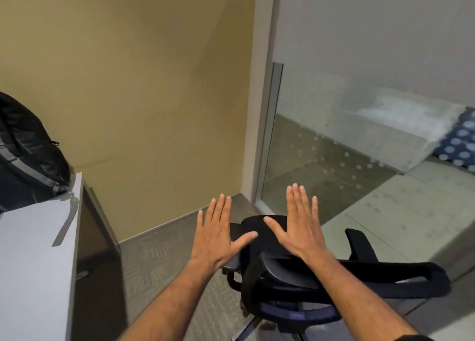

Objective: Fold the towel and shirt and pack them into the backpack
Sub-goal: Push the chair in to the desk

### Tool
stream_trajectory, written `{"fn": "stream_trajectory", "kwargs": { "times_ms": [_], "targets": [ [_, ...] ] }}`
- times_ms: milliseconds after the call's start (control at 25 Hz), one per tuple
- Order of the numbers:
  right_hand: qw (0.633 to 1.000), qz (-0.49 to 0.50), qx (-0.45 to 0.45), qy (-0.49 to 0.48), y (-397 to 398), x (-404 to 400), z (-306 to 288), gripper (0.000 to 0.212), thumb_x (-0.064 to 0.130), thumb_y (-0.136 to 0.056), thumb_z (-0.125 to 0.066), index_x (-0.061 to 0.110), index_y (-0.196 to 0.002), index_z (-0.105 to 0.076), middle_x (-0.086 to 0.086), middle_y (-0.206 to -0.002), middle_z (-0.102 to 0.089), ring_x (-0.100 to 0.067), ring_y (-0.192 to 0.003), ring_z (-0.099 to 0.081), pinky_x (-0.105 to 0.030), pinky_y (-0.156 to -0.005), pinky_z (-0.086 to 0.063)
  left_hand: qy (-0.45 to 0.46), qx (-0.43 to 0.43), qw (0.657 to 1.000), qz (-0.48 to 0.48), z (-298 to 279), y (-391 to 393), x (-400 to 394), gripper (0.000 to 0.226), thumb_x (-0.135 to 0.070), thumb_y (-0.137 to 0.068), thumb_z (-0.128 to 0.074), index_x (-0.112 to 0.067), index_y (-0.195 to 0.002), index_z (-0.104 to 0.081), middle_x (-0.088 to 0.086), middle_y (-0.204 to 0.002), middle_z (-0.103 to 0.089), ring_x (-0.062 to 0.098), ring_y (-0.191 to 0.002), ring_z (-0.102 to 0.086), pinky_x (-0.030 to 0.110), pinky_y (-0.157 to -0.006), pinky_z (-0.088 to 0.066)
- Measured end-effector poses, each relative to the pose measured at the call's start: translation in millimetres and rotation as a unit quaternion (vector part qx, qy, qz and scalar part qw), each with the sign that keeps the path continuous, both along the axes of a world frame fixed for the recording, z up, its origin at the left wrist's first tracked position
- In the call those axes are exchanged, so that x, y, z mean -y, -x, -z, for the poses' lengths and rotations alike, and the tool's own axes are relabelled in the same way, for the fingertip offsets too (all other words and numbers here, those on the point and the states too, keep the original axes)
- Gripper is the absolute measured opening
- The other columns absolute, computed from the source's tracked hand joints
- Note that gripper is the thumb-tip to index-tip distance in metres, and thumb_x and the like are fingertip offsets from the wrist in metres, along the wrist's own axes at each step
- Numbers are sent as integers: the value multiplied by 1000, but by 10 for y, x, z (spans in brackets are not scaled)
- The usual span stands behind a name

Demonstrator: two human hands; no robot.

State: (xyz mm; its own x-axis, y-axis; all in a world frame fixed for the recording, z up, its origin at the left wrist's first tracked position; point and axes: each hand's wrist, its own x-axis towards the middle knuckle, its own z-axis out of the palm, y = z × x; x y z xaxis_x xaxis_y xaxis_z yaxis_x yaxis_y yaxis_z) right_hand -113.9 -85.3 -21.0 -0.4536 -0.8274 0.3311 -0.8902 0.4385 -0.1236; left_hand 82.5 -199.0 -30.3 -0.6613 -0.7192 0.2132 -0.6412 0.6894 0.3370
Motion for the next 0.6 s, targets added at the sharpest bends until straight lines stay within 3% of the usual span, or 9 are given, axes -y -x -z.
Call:
{"fn": "stream_trajectory", "kwargs": {
  "times_ms": [160, 320, 520, 600],
  "targets": [
    [1000, 8, 21, -3, 344, -783, -89, 99, 80, -85, -18, 13, -156, 0, -4, -164, 6, -15, -149, 15, -47, -122, 4, -13, 2, 998, 67, -108, 477, -646, 112, -93, -74, -20, -22, -158, 1, -4, -165, 6, 14, -151, 10, 50, -123, -2],
    [998, -5, 51, -39, 777, -1522, -59, 99, 83, -84, -20, 18, -156, -8, -1, -164, -3, -10, -149, 8, -43, -123, -2, -4, 85, 986, 140, -141, 907, -1286, 118, -97, -69, -19, -21, -157, 1, -1, -166, 0, 18, -152, 5, 52, -122, -4],
    [988, -49, 50, -137, 1163, -2072, 22, 110, 94, -74, -19, 20, -156, -11, -1, -164, -11, -15, -150, -5, -41, -123, -8, -40, 178, 974, 134, -64, 1265, -1685, 127, -103, -60, -14, -21, -157, -2, -2, -166, -2, 18, -152, 4, 54, -121, -4],
    [981, -74, 36, -177, 1179, -2154, 29, 115, 97, -70, -20, 18, -154, -23, -2, -161, -23, -18, -148, -18, -42, -122, -15, -41, 205, 970, 127, -73, 1315, -1744, 131, -105, -56, -14, -22, -157, -12, -2, -164, -13, 18, -152, -6, 52, -121, -8]
  ]
}}
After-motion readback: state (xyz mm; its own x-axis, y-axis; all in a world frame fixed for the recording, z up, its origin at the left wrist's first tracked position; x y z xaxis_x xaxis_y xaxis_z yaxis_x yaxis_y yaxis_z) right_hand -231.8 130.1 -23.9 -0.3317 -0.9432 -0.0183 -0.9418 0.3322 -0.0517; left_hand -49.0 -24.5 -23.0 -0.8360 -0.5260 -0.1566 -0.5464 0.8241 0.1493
